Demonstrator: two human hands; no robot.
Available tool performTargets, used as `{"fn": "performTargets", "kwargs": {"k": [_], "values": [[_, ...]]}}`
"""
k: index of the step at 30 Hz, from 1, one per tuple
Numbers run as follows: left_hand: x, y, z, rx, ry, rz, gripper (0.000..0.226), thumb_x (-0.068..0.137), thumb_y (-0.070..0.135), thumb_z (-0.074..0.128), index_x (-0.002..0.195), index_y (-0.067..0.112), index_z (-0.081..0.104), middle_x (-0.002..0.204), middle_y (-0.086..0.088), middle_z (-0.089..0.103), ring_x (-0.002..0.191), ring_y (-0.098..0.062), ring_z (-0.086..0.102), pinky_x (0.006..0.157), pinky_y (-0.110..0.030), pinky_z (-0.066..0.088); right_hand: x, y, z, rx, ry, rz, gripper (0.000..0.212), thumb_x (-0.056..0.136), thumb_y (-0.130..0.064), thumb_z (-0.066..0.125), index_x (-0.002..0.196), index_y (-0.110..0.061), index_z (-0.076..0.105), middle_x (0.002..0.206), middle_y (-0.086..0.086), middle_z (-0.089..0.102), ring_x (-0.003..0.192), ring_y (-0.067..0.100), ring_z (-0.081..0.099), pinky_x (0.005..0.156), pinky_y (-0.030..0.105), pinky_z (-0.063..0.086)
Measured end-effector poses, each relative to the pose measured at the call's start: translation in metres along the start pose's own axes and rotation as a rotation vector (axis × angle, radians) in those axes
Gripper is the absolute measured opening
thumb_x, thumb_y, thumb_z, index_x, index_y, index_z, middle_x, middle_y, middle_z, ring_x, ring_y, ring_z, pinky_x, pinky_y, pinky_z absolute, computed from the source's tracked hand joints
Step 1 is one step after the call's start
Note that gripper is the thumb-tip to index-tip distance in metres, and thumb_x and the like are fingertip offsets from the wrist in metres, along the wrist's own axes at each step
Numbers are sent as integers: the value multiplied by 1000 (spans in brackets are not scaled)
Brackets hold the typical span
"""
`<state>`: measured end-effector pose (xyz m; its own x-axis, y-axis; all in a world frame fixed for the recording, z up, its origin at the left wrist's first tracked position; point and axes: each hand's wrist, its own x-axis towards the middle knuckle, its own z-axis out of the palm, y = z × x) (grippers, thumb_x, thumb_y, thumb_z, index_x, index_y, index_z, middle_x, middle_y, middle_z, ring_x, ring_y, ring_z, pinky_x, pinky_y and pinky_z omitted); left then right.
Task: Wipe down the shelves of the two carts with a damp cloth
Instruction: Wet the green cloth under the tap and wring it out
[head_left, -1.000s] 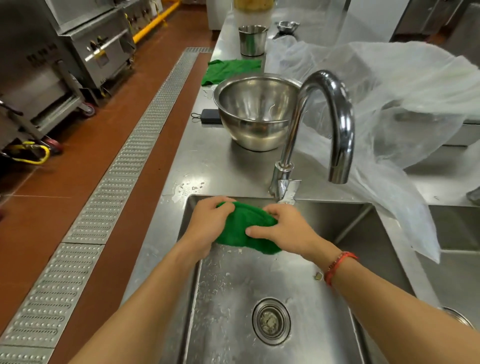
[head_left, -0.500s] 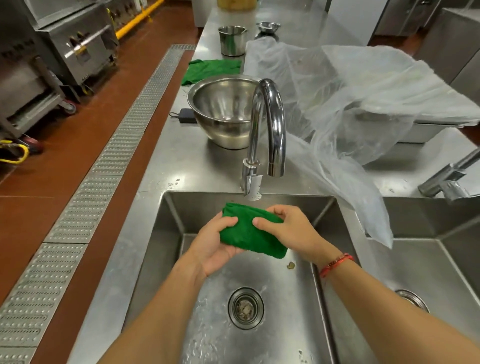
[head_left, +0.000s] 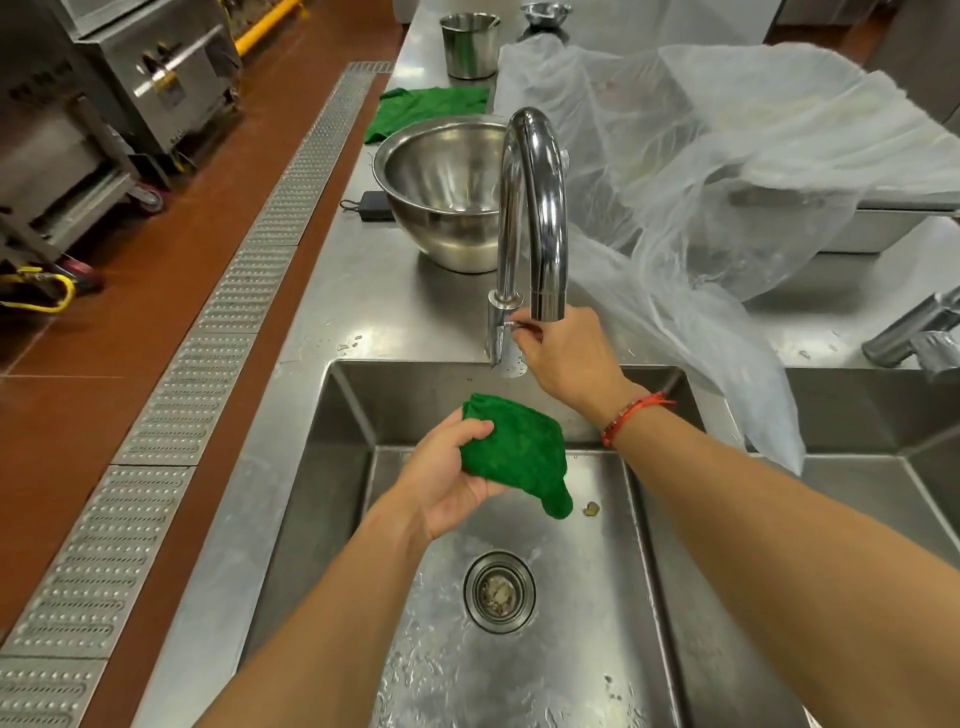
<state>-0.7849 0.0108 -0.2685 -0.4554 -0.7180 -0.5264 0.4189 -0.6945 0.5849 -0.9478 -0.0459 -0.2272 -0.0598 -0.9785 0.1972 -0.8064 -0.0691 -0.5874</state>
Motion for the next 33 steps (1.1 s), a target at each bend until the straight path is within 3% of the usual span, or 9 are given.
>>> {"fn": "performTargets", "kwargs": {"k": [3,7,11,19,23,25,29,33], "values": [[-1,3,1,-12,14,18,30,100,3,40,126,3,56,120,-25,66,105,-38,68,76,-52,60,-1,1,1,-26,4,-4,21,97,-16,56,93,-8,75,83,13,70,76,30,64,75,43,56],[-1,4,2,-15,20,25,27,100,3,40,120,4,57,119,-25,66,105,-38,68,78,-52,59,-9,0,0,-67,-18,-58,22,99,-18,56,106,-11,76,90,12,75,81,28,67,81,38,55],[0,2,2,-22,21,21,27,100,3,41,120,4,58,115,-24,68,102,-36,69,77,-52,59,-13,0,-1,-88,-7,-80,22,98,-16,57,101,-6,77,86,13,76,79,30,68,81,41,54],[0,0,4,-19,9,20,30,100,2,40,125,4,56,116,-24,68,107,-38,67,82,-54,58,-14,-5,-3,-49,-75,36,25,99,-21,56,102,-8,77,91,15,75,85,32,68,84,43,55],[-1,-1,4,-12,-8,15,32,100,3,38,128,3,53,121,-27,66,111,-40,65,82,-54,58,-18,-1,-5,12,-106,68,22,97,-21,60,110,-10,74,98,11,75,92,27,69,82,22,50],[-1,-1,4,-11,-2,16,33,100,2,39,130,1,52,122,-28,64,111,-41,65,81,-54,59,-24,8,-6,130,-115,156,33,95,-30,64,124,-16,67,105,3,73,97,18,68,89,20,46],[0,-6,0,-22,14,13,35,99,3,41,132,0,52,123,-28,64,113,-42,63,86,-56,56,-52,39,13,408,-152,496,50,88,-54,64,128,-24,62,117,-1,70,103,18,67,98,43,53],[1,-10,-1,-59,25,-4,36,98,4,42,132,-1,53,125,-28,63,114,-41,63,86,-53,57,-93,48,24,860,-461,934,67,86,-78,44,117,-23,68,114,7,72,104,29,70,90,45,54]]}}
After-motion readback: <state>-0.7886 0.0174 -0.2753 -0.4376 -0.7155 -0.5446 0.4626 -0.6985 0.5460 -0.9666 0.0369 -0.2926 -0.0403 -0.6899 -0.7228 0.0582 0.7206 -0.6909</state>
